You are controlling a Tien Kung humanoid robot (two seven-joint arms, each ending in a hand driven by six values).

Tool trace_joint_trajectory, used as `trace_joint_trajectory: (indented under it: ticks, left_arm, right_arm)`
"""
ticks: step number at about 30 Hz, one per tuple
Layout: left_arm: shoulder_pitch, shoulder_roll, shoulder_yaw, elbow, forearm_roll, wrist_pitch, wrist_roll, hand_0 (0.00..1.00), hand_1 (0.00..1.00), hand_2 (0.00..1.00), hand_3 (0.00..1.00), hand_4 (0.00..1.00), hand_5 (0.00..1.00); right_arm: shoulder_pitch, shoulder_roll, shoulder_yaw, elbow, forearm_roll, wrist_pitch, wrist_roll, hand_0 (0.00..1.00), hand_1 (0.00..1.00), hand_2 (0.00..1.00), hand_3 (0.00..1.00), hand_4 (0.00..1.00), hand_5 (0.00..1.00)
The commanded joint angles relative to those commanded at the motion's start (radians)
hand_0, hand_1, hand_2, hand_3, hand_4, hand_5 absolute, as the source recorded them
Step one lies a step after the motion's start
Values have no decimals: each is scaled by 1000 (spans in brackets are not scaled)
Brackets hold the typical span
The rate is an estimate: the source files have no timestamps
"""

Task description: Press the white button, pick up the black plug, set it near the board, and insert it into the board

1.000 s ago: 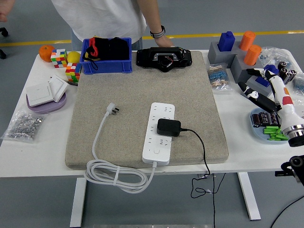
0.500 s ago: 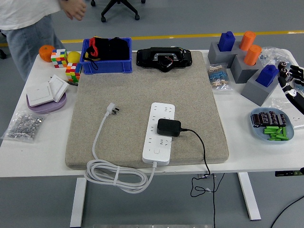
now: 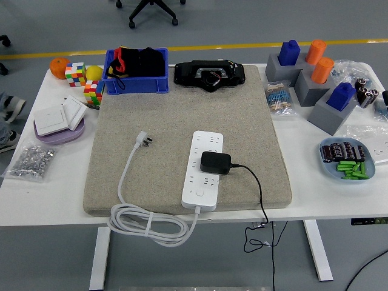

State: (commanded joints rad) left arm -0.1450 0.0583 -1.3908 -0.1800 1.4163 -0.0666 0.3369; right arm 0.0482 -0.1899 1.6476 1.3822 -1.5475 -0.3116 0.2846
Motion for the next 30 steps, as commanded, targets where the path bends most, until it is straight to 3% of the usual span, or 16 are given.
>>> trace_joint_trajectory:
  ticks: [1,2,7,8,13,14,19,20,30]
  left_arm:
    - [0,0,0,0,0,0,0,707,663,588,681,640,288]
    - [1,0,1,0,0,0,0,707,663,589,681,640,288]
    - [4,1,0,0,3,-2,0,707,663,589,681,640,288]
    - [5,1,-1,0,4,-2,0,708,663,589,682,641,289]
    - [7,2,-3,0,7,-2,1,708,663,589,682,641,289]
    - [8,2,-3,0,7,-2,1,708,663,589,681,642,289]
    - [7,0,-4,0,6,-2,1,708,663,589,681,642,289]
    - [7,0,-3,0,4,-2,0,708,663,589,681,644,288]
    - [5,-1,-9,0,2,0,-1,708,662,589,681,646,288]
  right_arm:
    - [0,0,2,1,1,0,1,284,203,310,750,962,727]
    - [-2,0,5,2,3,-2,2,88,93,194,730,966,727]
    - [-5,2,12,3,4,-5,6,88,93,194,730,966,727]
    - [-6,3,12,3,4,-6,7,2,33,120,720,968,728]
    - [-9,3,11,5,12,-17,25,2,33,120,720,968,728]
    - [-9,2,10,4,13,-17,28,2,2,16,135,976,730]
    - [-9,3,6,3,33,-30,57,2,2,16,135,976,730]
    - [-9,4,7,3,34,-31,61,2,2,2,2,976,690]
    - [-8,3,7,3,38,-34,69,2,2,2,2,977,687]
